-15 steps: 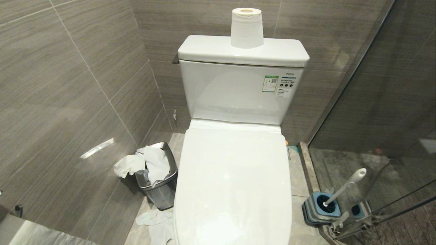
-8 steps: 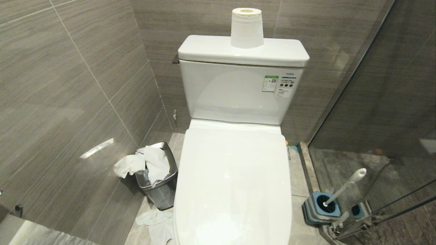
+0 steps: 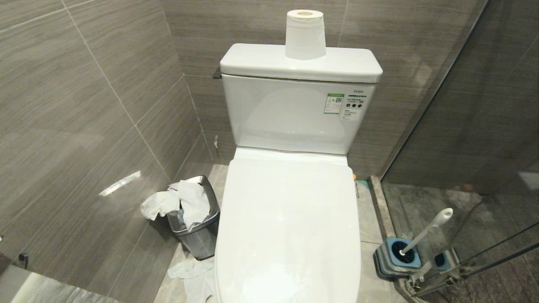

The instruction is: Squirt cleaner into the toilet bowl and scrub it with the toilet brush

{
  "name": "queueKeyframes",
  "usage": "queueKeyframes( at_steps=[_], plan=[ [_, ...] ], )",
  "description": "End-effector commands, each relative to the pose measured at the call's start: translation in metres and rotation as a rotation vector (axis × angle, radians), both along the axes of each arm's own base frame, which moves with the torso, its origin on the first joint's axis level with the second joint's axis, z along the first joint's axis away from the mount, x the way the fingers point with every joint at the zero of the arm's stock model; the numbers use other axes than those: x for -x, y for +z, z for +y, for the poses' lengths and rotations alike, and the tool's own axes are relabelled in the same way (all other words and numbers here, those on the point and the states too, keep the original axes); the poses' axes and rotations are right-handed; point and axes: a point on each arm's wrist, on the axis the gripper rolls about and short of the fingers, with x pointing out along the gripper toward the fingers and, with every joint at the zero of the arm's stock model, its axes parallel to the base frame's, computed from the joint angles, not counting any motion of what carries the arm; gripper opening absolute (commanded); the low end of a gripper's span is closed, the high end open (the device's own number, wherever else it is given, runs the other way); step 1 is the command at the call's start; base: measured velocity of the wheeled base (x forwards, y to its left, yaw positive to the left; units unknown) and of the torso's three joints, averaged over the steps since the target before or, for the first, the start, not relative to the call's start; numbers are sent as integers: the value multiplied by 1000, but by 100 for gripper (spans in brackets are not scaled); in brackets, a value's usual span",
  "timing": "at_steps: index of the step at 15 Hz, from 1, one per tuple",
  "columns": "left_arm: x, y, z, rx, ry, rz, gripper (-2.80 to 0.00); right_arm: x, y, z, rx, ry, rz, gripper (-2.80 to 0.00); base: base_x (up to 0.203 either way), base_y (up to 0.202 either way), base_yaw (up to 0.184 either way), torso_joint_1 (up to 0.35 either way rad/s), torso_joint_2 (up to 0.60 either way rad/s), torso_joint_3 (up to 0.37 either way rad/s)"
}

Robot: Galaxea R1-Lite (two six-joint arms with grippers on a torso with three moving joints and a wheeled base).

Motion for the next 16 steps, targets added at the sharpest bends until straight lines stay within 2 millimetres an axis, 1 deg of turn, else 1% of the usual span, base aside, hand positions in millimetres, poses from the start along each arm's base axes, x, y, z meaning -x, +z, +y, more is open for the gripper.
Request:
queueKeyframes(
  at_steps=[1, 4, 6, 9, 13, 16],
  plan=[
    [0, 0, 0, -15, -2, 3, -280, 0, 0, 0, 8, 1, -2, -280, 0, 0, 0, 0, 0, 0],
    [0, -1, 0, -121, -14, 7, -280, 0, 0, 0, 0, 1, -1, -280, 0, 0, 0, 0, 0, 0],
    [0, -1, -1, -137, -37, 4, -280, 0, 0, 0, -14, -1, 4, -280, 0, 0, 0, 0, 0, 0],
    [0, -1, -1, -158, -52, 1, -280, 0, -1, 0, -78, -6, 10, -280, 0, 0, 0, 0, 0, 0],
    [0, -1, -1, -31, -31, 3, -280, 0, 0, 0, -90, -8, 7, -280, 0, 0, 0, 0, 0, 0],
    [0, 0, 0, -2, 1, 0, -280, 0, -1, 0, -90, -8, 9, -280, 0, 0, 0, 0, 0, 0]
  ],
)
